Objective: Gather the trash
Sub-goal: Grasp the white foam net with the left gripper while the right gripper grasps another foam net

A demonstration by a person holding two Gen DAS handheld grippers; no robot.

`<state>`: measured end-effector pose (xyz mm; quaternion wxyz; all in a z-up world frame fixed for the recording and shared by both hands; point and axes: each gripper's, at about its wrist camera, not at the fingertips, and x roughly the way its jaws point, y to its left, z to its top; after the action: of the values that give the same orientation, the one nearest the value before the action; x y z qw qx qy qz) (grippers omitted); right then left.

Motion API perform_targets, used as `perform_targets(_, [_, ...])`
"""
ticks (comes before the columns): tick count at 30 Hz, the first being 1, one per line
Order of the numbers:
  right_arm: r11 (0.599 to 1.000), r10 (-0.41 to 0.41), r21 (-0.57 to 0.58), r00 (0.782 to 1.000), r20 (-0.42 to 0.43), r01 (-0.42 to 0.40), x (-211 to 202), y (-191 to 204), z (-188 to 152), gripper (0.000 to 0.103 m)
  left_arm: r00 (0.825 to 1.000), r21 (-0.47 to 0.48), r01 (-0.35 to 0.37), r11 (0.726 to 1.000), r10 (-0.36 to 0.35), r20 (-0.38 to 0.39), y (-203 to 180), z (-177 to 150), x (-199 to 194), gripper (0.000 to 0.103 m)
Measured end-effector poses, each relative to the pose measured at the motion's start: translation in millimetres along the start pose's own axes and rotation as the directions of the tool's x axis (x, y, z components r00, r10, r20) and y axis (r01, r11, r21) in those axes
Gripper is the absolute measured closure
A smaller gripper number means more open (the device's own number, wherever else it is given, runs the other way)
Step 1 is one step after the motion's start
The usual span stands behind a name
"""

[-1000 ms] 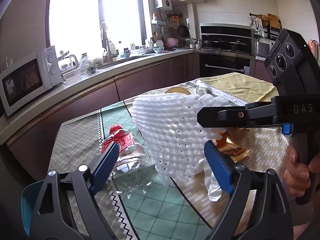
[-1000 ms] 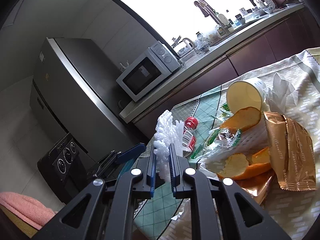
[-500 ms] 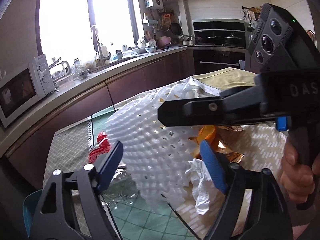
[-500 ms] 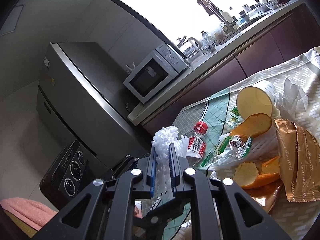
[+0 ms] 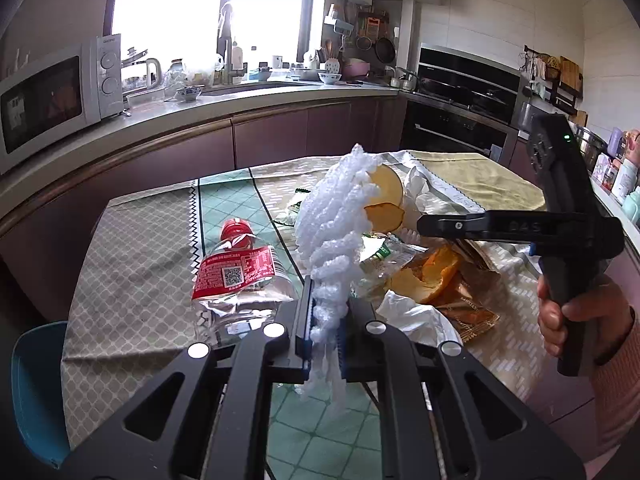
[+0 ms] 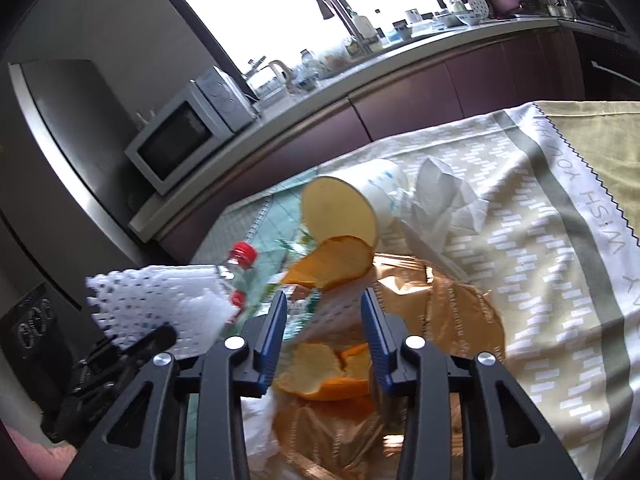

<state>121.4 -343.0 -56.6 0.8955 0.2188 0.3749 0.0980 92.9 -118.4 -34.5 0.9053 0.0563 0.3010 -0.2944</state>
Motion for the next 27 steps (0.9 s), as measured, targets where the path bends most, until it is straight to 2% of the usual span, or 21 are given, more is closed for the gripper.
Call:
perform_targets(2, [0.996,-0.084,-0.012,0.995,-0.046,0.083,13,-5,2,0.066,1.0,-0.005,0.006,1.0,-0.006,-0.003,3,-2,-2,0.093])
perform_targets(4, [0.991,-0.131,-0.049,0.989,-0.07,0.128,20,-3,-1,0.062,1.0,-0.009,0.013,1.0,-0.013,-0.004,5,-4,-4,0.093])
perform_targets(6, [0.994,-0.101,-0.04,0.992,-0.081,0.098,26,-3,-2,0.051,1.0,-0.02,0.027,0.999,-0.027,-0.009,9,-5,-4,0.093])
perform_targets(8, [0.997,-0.069,-0.025,0.994,-0.08,0.067,30,-2,-2,0.05,0.999,-0.034,0.04,0.999,-0.041,-0.012,12,-5,-5,0.093])
perform_targets(10, [0.998,-0.055,-0.012,0.996,-0.076,0.054,32,-2,-4,0.067,0.999,-0.038,0.038,0.999,-0.038,-0.011,13,-6,-6,0.093])
perform_targets(11, [0.999,-0.053,-0.011,0.996,-0.077,0.052,34,-2,-4,0.08,0.999,-0.041,0.043,0.998,-0.043,-0.012,14,-7,-6,0.093])
perform_targets(12, [0.999,-0.05,-0.005,0.996,-0.076,0.049,34,-3,-4,0.089,0.999,-0.04,0.042,0.998,-0.042,-0.01,14,-7,-8,0.093])
perform_targets(15, [0.999,-0.042,-0.005,0.998,-0.045,0.042,22,-2,-6,0.094,0.999,-0.037,0.049,0.998,-0.049,-0.001,15,-7,-15,0.093])
perform_targets(24, [0.991,-0.067,-0.111,0.993,0.1,0.078,-30,28,4,0.095,0.998,-0.034,0.056,0.998,-0.055,0.033,30,-6,-45,0.093])
perform_targets(27, [0.976,-0.12,-0.163,0.981,0.15,0.144,-42,41,9,0.096,0.998,-0.043,0.047,0.998,-0.045,0.05,37,-6,-56,0.093])
